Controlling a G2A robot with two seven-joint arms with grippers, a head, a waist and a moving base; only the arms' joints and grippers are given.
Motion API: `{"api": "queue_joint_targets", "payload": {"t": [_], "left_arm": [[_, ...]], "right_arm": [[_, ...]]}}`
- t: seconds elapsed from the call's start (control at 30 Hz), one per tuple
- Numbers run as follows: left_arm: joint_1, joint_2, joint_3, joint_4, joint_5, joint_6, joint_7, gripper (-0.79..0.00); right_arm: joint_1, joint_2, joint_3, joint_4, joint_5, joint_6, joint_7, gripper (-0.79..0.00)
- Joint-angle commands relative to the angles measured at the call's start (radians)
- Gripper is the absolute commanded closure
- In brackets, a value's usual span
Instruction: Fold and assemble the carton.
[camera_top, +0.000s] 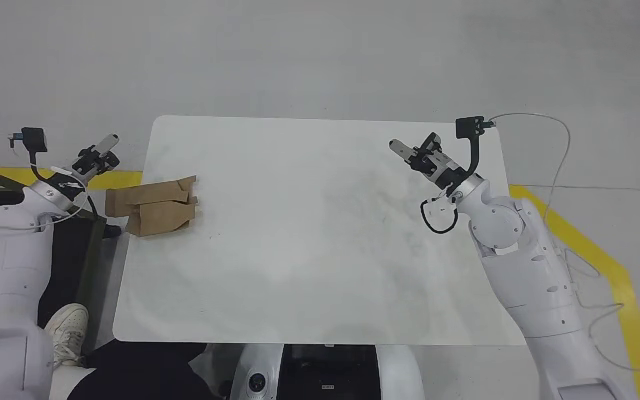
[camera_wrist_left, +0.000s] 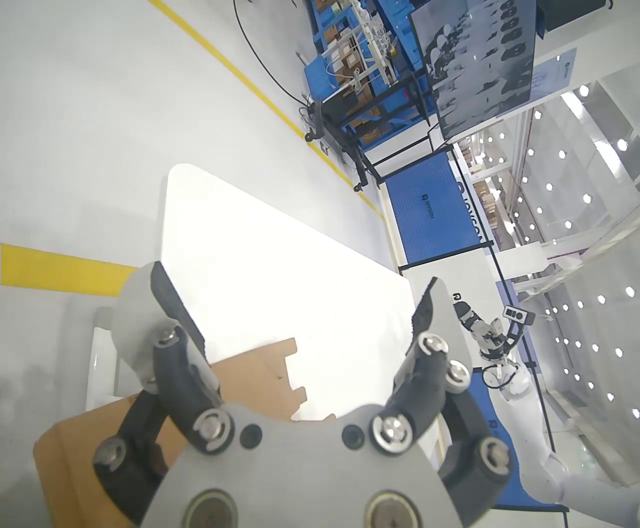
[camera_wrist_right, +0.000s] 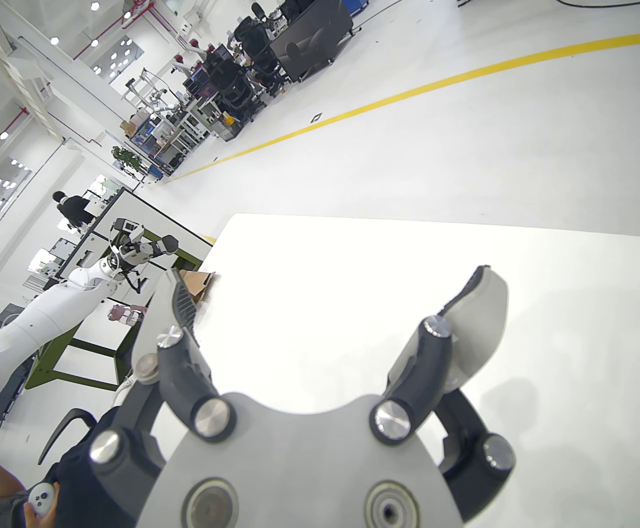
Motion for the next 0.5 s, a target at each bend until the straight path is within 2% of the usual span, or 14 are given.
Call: {"api": "queue_joint_targets", "payload": {"t": [0.0,0.3,0.47], "left_arm": [[0.0,0.0,0.0,0.0,0.0,0.0,0.0,-0.785],[0.0,0.0,0.0,0.0,0.0,0.0,0.0,-0.785],[0.02,0.012,-0.014,-0.004,0.018,0.085,-0.021,-0.785]], "right_arm": [[0.0,0.0,0.0,0.0,0.0,0.0,0.0,-0.785],[0.0,0.0,0.0,0.0,0.0,0.0,0.0,-0.785],[0.0,0.0,0.0,0.0,0.0,0.0,0.0,-0.785]]}}
